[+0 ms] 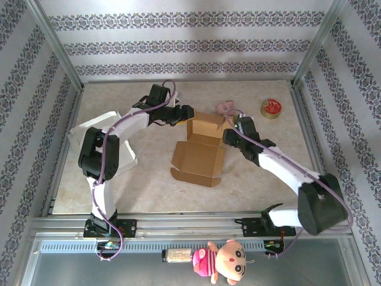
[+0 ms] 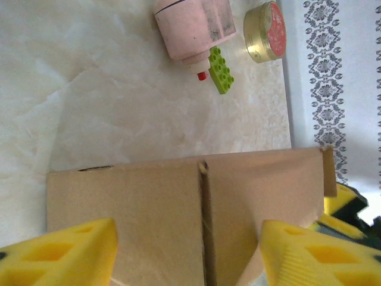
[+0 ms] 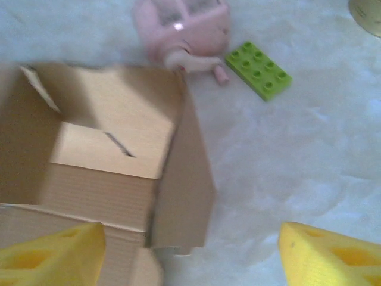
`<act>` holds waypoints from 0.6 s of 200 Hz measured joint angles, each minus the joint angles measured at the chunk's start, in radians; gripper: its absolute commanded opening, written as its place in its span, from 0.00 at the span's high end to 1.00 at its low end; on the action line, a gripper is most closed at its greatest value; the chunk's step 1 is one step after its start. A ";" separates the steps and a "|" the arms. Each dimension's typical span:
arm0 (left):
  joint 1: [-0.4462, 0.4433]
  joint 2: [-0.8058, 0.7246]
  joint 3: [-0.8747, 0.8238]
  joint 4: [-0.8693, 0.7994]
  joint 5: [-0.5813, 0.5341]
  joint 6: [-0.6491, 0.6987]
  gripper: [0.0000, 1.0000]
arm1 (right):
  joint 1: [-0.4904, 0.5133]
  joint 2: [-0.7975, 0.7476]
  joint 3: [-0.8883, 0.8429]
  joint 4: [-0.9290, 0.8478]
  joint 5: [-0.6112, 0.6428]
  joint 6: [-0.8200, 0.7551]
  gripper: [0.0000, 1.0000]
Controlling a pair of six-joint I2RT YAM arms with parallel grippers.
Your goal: Fold the paper box
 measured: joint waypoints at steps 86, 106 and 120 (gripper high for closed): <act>-0.056 -0.365 -0.139 -0.050 -0.310 0.032 0.56 | -0.008 0.197 0.113 0.033 0.025 -0.013 0.80; -0.189 -0.464 -0.230 -0.026 -0.450 0.019 0.73 | -0.008 0.197 0.113 0.034 0.024 0.000 0.81; -0.297 -0.465 -0.286 0.025 -0.508 0.006 0.84 | -0.008 0.197 0.113 0.032 0.024 0.006 0.84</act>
